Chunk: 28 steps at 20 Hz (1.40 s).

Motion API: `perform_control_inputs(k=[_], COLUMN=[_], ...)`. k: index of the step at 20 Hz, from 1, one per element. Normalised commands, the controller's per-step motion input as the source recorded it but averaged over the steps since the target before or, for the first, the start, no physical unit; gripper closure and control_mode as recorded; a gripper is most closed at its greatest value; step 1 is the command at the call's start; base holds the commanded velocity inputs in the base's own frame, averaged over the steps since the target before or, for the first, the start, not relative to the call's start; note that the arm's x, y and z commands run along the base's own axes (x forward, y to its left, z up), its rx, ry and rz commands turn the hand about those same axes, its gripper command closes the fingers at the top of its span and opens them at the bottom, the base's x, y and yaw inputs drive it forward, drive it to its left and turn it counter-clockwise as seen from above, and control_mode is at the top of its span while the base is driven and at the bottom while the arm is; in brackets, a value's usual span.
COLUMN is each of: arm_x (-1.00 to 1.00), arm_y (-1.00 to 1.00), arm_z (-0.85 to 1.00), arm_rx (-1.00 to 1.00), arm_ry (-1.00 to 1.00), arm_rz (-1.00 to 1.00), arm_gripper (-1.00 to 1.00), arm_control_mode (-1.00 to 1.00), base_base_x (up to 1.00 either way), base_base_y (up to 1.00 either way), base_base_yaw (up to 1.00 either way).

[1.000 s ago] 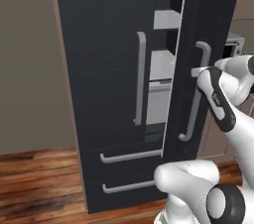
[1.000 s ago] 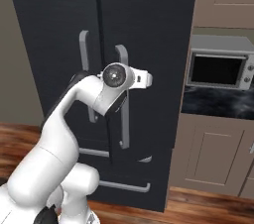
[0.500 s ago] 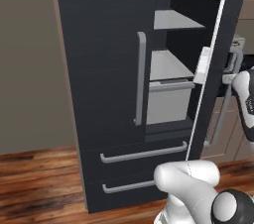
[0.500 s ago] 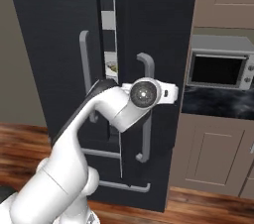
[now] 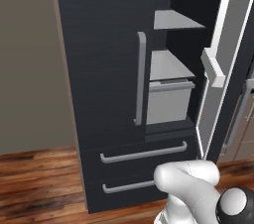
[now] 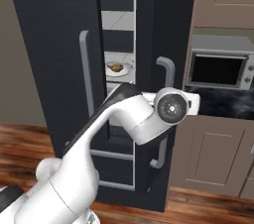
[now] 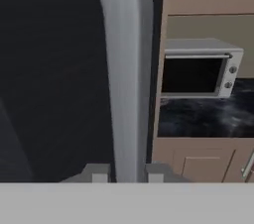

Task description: Retrieve the chicken drumstick from the fridge and place it on the saucepan with marinade on the stove.

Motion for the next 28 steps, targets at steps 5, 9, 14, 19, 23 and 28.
perform_control_inputs(k=[5,9,14,19,23,28], arm_x=[-0.97,-1.00,-0.70,-0.11,0.00,0.03], arm_y=[0.06,0.62,0.95,1.00,1.00,1.00], arm_z=[0.01,0.00,0.00,0.00,0.00,0.00], arm_rx=[-0.02,-0.12,-0.18,-0.15,-0.07,-0.02], arm_ry=[-0.14,-0.28,-0.26,-0.18,-0.03,0.00], arm_rz=[0.00,-0.01,-0.11,-0.19,-0.15,-0.10], arm_gripper=[-1.00,-1.00,-1.00,-1.00,-1.00,-1.00], arm_control_mode=[-1.00,-1.00,-1.00,-1.00,-1.00,-1.00], base_base_x=[0.00,0.00,0.00,0.00,0.00,0.00], base_base_y=[0.00,0.00,0.00,0.00,0.00,0.00], base_base_yaw=[0.00,0.00,0.00,0.00,0.00,0.00])
